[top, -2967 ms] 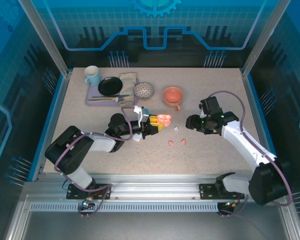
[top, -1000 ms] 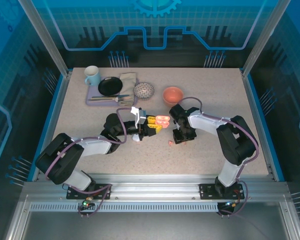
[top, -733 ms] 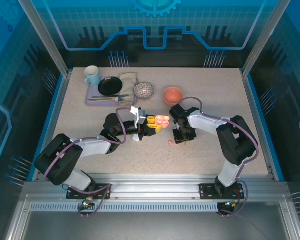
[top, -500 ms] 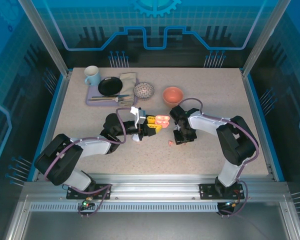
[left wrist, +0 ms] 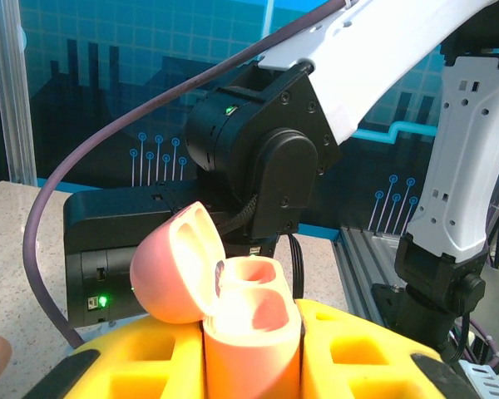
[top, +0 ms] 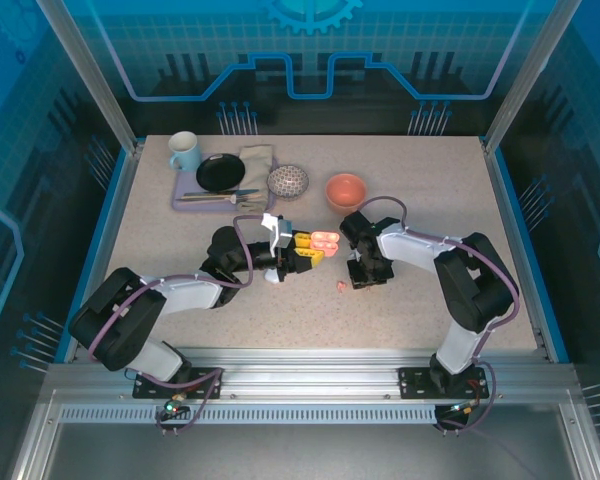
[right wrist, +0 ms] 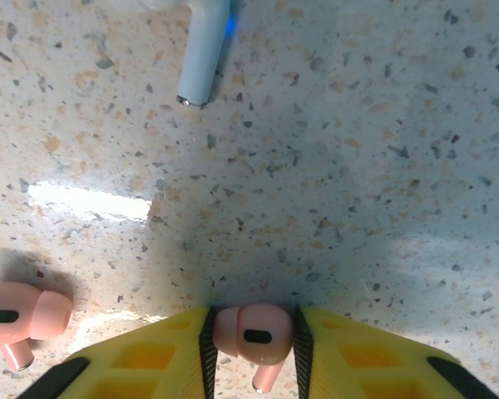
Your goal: Insert the wireless bluetooth earbuds into the charging case
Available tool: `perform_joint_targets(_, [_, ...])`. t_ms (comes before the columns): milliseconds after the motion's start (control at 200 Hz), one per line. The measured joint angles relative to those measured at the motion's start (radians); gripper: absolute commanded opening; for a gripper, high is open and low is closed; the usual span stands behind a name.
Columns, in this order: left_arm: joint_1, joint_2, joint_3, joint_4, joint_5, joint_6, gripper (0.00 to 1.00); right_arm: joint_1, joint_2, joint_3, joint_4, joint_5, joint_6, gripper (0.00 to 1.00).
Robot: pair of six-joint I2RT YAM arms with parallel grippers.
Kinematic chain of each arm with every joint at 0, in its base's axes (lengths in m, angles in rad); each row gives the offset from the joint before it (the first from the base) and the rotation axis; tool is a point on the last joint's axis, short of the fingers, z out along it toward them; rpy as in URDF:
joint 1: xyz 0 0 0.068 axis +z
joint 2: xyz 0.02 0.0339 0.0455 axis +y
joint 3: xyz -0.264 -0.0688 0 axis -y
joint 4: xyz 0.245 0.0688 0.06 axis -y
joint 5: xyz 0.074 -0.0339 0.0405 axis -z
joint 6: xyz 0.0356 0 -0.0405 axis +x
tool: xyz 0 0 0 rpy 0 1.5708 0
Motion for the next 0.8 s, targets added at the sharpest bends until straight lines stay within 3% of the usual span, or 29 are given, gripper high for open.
perform_joint_targets(285, [0.000,0.000,0.000,-0.005,0.000,0.000,0.00,-0.006,-0.003,0.001,-0.001,-0.002,0.000,0.26])
perform_joint_targets(405, [0.000,-0.001,0.000,-0.008,0.000,0.000,0.00,-0.016,-0.003,0.001,-0.001,-0.002,0.003,0.40])
perform_joint_targets(800, [0.000,-0.018,0.000,-0.031,0.000,0.000,0.00,-0.021,-0.003,0.001,-0.001,0.002,-0.013,0.29])
